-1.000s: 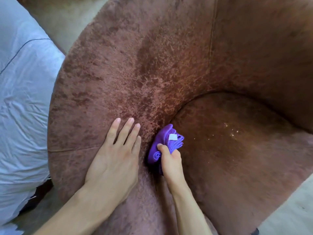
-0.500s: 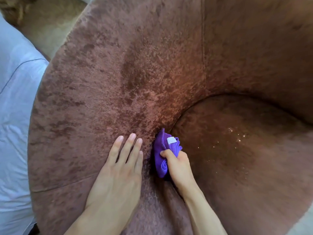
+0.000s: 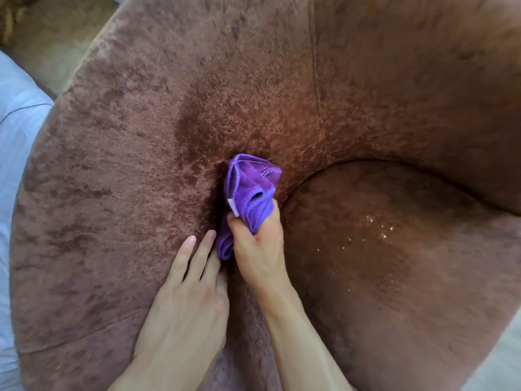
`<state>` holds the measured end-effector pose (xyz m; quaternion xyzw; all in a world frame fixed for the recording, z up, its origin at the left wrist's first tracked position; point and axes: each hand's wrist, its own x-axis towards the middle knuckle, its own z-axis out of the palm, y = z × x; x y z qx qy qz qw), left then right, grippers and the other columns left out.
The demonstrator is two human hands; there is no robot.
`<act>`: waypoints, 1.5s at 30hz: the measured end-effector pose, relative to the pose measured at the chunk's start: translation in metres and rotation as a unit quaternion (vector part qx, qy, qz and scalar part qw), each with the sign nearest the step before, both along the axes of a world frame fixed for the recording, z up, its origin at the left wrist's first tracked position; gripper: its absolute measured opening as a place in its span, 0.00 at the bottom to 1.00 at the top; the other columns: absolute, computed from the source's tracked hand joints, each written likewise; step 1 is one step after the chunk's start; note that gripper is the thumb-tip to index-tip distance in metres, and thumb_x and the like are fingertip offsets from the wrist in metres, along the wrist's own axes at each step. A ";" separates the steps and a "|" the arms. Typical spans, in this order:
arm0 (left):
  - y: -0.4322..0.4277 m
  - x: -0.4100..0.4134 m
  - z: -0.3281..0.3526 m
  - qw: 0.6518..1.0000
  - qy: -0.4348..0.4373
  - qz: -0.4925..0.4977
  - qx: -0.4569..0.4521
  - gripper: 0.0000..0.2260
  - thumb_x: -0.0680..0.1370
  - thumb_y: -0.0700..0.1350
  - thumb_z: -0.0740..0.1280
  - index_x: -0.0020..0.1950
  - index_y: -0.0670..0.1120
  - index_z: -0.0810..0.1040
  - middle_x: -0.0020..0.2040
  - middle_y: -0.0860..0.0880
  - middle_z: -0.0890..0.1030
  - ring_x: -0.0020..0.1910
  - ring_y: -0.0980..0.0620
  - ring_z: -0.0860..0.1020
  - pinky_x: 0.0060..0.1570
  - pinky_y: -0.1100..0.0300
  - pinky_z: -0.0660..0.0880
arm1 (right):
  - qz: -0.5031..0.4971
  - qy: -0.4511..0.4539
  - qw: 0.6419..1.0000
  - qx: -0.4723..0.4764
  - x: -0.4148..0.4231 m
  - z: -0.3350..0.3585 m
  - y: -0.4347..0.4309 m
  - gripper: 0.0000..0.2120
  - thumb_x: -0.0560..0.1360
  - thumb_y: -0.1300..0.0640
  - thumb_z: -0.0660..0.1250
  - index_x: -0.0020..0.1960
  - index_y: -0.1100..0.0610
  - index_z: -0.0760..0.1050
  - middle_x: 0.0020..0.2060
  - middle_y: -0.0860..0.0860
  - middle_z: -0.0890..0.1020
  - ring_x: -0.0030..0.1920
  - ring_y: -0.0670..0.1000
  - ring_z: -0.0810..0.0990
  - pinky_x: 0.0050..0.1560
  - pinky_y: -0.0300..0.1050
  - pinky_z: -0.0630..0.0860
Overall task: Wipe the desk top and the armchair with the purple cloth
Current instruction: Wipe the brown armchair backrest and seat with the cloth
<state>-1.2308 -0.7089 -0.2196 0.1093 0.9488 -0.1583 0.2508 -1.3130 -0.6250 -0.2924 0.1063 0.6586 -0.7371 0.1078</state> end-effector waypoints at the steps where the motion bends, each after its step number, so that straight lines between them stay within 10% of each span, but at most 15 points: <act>1: 0.001 -0.001 -0.001 1.000 -0.002 0.001 0.000 0.24 0.70 0.42 0.65 0.61 0.31 0.81 0.67 0.32 0.77 0.73 0.32 0.70 0.75 0.36 0.56 | -0.028 -0.021 0.999 -0.006 -0.005 0.000 0.003 0.14 0.74 0.55 0.70 0.58 0.45 0.77 0.57 0.49 0.80 0.58 0.39 0.78 0.60 0.34 0.71; 6: 0.007 -0.011 -0.004 1.000 0.013 0.003 -0.001 0.24 0.71 0.43 0.66 0.63 0.31 0.80 0.70 0.33 0.75 0.72 0.30 0.71 0.73 0.34 0.59 | -0.195 -0.213 0.957 -0.024 -0.050 -0.017 0.016 0.19 0.77 0.51 0.69 0.64 0.62 0.77 0.58 0.55 0.83 0.59 0.51 0.81 0.66 0.50 0.73; 11: 0.015 -0.021 -0.013 1.000 0.000 0.005 0.009 0.24 0.73 0.44 0.63 0.64 0.32 0.80 0.71 0.33 0.74 0.73 0.30 0.69 0.74 0.33 0.59 | -0.061 -0.247 0.966 0.041 -0.039 -0.023 0.033 0.13 0.71 0.48 0.69 0.40 0.59 0.80 0.36 0.50 0.83 0.39 0.50 0.80 0.52 0.53 0.78; 15: 0.019 -0.019 -0.021 1.000 -0.009 0.004 0.011 0.25 0.74 0.45 0.56 0.61 0.31 0.81 0.69 0.33 0.76 0.72 0.30 0.71 0.74 0.33 0.57 | -0.077 -0.231 0.969 0.045 -0.019 -0.035 0.027 0.25 0.71 0.40 0.66 0.56 0.59 0.81 0.53 0.54 0.84 0.57 0.51 0.81 0.64 0.52 0.74; 20: 0.013 -0.015 -0.023 0.999 -0.036 -0.009 0.008 0.27 0.72 0.45 0.55 0.60 0.30 0.81 0.68 0.33 0.77 0.72 0.30 0.70 0.75 0.33 0.55 | 0.037 -0.245 0.969 0.019 -0.014 -0.046 0.033 0.10 0.75 0.54 0.70 0.44 0.62 0.81 0.38 0.48 0.84 0.39 0.46 0.79 0.45 0.42 0.75; 25: 0.022 -0.013 -0.025 0.995 -0.090 -0.007 -0.052 0.29 0.73 0.46 0.52 0.65 0.31 0.78 0.71 0.33 0.74 0.74 0.28 0.67 0.78 0.33 0.46 | 0.146 -0.249 0.955 0.064 0.026 -0.065 0.035 0.19 0.67 0.44 0.64 0.46 0.59 0.80 0.43 0.54 0.86 0.43 0.47 0.82 0.53 0.53 0.79; 30: 0.034 -0.020 -0.017 0.979 -0.140 -0.051 -0.137 0.30 0.81 0.48 0.37 0.81 0.35 0.46 0.81 0.34 0.40 0.77 0.28 0.32 0.68 0.32 0.22 | 0.127 -0.319 0.937 0.070 0.069 -0.081 0.046 0.07 0.72 0.55 0.67 0.39 0.59 0.78 0.36 0.49 0.84 0.34 0.42 0.78 0.44 0.44 0.76; 45: 0.038 -0.017 -0.039 0.958 -0.194 -0.086 -0.194 0.28 0.84 0.51 0.44 0.83 0.40 0.46 0.82 0.36 0.38 0.76 0.28 0.31 0.68 0.27 0.26 | 0.291 -0.358 0.876 0.139 0.115 -0.076 0.094 0.11 0.67 0.47 0.65 0.30 0.52 0.74 0.27 0.45 0.78 0.32 0.46 0.75 0.41 0.46 0.74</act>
